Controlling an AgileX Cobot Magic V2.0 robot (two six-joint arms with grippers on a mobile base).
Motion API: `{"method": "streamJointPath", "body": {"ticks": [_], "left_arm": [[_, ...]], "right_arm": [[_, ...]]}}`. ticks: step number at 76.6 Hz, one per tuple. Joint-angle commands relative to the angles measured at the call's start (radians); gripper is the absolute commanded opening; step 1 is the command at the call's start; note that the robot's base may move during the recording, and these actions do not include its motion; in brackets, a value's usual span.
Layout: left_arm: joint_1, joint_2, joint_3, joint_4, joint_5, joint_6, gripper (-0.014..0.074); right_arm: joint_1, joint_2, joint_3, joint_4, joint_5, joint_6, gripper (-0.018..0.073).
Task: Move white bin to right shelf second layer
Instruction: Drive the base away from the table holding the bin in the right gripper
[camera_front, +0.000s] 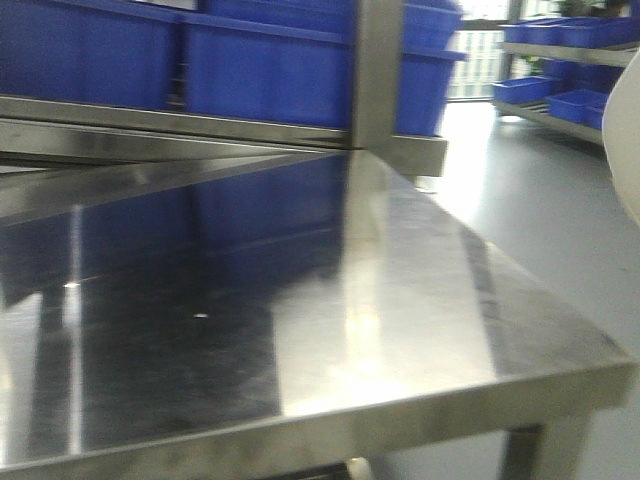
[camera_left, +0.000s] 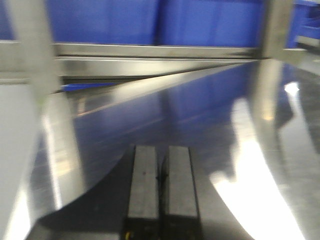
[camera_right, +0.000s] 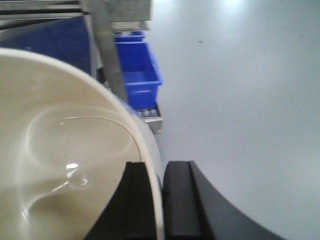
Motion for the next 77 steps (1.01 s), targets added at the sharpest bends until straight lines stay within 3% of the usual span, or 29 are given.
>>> {"method": "streamJointPath", "body": {"ticks": [1, 77], "left_arm": [[-0.003, -0.014, 0.037, 0.0, -0.086, -0.005, 0.0085], [-0.003, -0.014, 0.037, 0.0, -0.086, -0.005, 0.0085]], "right_arm": [[-0.007, 0.0, -0.032, -0.006, -0.092, -0.003, 0.0029], [-0.007, 0.0, -0.032, -0.006, -0.092, -0.003, 0.0029]]}}
